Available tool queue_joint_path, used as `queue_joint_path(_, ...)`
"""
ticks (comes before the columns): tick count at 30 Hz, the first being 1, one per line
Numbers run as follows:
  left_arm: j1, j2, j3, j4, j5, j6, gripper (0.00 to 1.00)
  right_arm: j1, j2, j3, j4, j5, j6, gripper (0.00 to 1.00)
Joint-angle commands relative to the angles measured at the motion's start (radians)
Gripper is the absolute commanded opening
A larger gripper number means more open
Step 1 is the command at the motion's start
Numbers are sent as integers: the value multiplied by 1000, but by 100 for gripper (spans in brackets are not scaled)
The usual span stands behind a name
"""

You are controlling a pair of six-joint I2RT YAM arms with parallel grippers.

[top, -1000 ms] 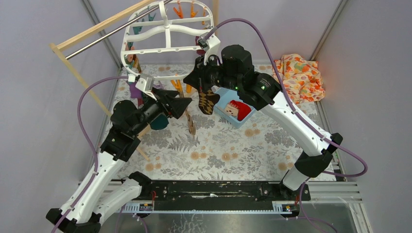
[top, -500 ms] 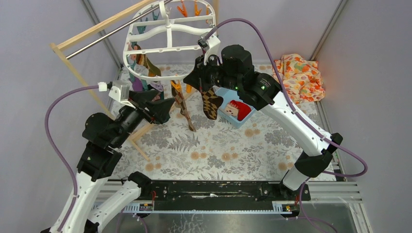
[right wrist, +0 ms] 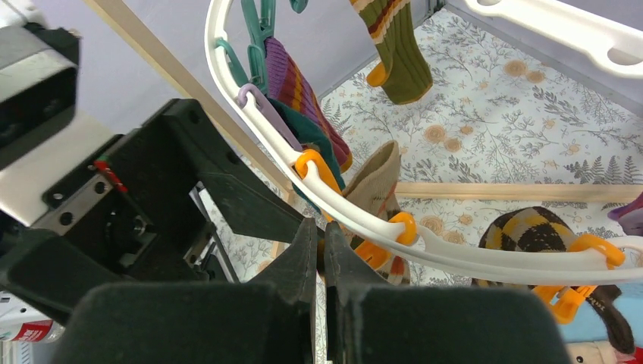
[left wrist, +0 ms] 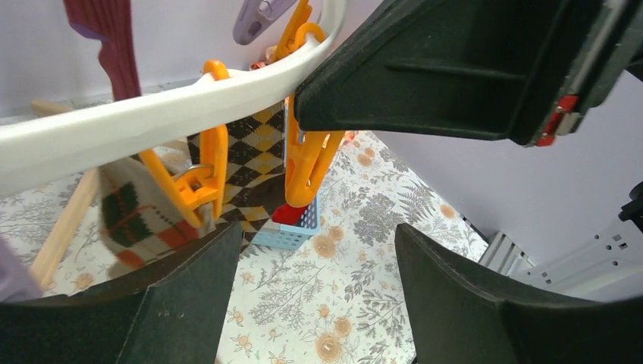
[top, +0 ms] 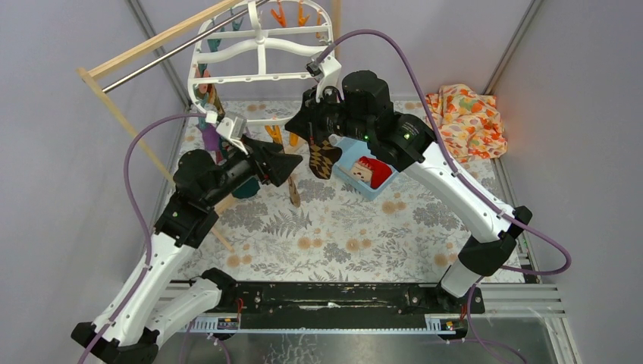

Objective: Clip the socks to the hanger
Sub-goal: Open the clamp at the hanger.

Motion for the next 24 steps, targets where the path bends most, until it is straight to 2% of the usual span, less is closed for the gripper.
queue_joint_path(1, -9, 25, 0, 123, 38, -30, 80, -5, -8, 17, 36, -4, 13, 0)
queue_joint_path(9, -12, 49, 10, 154, -50, -10, 74, -4, -22, -8, 48, -10, 19, 0)
queue_joint_path(16, -12, 97, 28, 191, -38, -9, 62, -5, -41, -34, 55, -11, 26, 0)
queue_joint_path(19, -13, 102, 22, 201, -35, -15, 54, -5, -49, -38, 55, -14, 28, 0)
queue_joint_path(24, -14, 100, 17, 205, -38, -13, 35, -6, -57, -51, 61, -13, 31, 0)
